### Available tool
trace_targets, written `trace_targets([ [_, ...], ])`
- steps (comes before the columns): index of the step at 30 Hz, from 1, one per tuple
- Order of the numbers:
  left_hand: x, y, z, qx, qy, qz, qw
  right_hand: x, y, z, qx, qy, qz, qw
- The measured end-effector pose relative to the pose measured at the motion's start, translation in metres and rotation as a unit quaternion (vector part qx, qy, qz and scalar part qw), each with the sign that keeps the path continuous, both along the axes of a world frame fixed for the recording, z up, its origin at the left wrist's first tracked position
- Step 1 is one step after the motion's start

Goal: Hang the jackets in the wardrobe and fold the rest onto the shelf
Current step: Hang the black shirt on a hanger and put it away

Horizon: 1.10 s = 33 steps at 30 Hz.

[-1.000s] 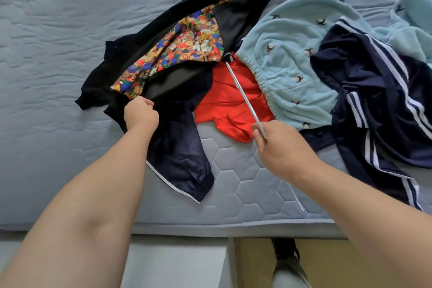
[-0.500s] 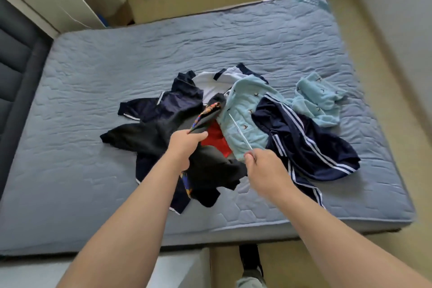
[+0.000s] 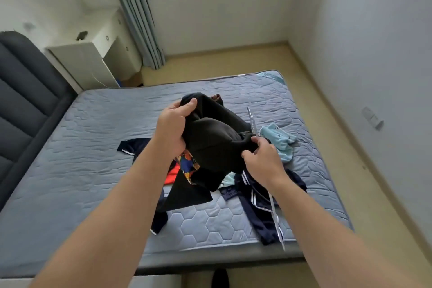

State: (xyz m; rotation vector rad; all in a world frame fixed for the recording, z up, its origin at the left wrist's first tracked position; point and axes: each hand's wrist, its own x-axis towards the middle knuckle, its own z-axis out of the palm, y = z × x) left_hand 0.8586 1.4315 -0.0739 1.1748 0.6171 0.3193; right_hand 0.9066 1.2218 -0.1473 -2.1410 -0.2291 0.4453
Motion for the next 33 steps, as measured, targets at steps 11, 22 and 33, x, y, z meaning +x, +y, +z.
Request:
trace_targets([
  [11, -0.023, -0.09, 0.069, 0.139, -0.053, -0.027, 0.988, -0.024, -0.111, 0.031, 0.043, 0.039, -0.144, 0.988],
  [22, -0.017, -0.16, 0.095, 0.14, -0.19, -0.16, 0.958, -0.053, -0.163, 0.009, -0.135, 0.101, -0.083, 0.982],
  [33, 0.021, -0.095, 0.065, 0.381, 0.153, -0.239, 0.88, -0.017, -0.19, 0.038, -0.008, -0.041, -0.249, 0.968],
])
